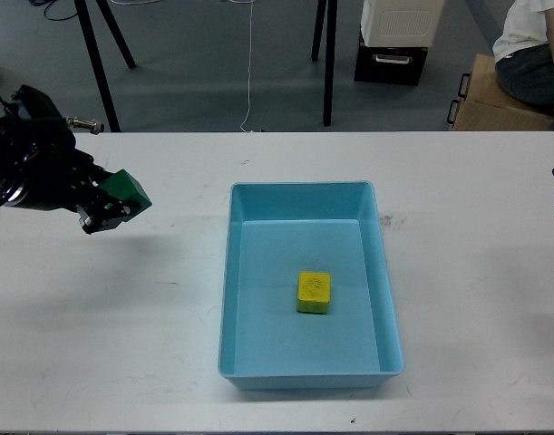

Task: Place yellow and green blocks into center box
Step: 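Lift the green cube and carry it over the tray, then lower the green cube onto the yellow cube in the tray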

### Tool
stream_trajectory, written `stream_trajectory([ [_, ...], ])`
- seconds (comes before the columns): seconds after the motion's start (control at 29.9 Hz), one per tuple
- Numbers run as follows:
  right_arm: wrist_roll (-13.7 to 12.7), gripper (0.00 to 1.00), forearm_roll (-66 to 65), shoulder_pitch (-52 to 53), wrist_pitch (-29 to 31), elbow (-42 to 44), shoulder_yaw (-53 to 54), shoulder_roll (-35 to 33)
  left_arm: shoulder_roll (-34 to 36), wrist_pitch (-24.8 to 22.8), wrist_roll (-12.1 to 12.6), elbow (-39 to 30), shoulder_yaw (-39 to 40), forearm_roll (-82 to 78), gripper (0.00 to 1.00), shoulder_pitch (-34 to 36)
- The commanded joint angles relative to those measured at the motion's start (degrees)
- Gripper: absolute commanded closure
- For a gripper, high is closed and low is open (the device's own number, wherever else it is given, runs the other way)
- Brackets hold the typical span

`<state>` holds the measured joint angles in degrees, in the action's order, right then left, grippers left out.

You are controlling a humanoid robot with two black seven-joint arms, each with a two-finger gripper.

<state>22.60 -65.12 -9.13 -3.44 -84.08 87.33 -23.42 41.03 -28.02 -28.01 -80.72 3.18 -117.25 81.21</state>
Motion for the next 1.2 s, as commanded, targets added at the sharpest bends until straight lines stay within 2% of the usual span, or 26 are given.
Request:
stream_trajectory([
  [0.0,-0.01,0.02,-0.01,-0.62,-0.60,1.37,0.21,-0.48,-7.00,0.02,0.01,0.30,-0.28,0.01,0.79,0.53],
  [0.4,-0.01,0.02,-0.01,-1.33,-1.21,4.72,3.72,-0.57,-20.45,0.02,0.01,5.30,-1.15,-2.89,0.79,-4.74],
  [0.57,-0.01,0.02,0.25,-1.33,-1.21,4.72,3.72,-0.57,-24.23,0.02,0.01,10.05,-4.75,-5.53,0.78,-5.01],
  [0.97,-0.01,0.02,1.31,-1.68,-1.21,5.59,3.55,-0.57,-29.16,0.02,0.01,11.20,-6.34,-6.58,0.78,-6.85],
  [1.17,-0.01,0.02,1.31,-1.68,-1.21,5.68,3.63,-0.57,-31.27,0.02,0.01,11.81,-6.43,-6.94,0.74,-7.03],
])
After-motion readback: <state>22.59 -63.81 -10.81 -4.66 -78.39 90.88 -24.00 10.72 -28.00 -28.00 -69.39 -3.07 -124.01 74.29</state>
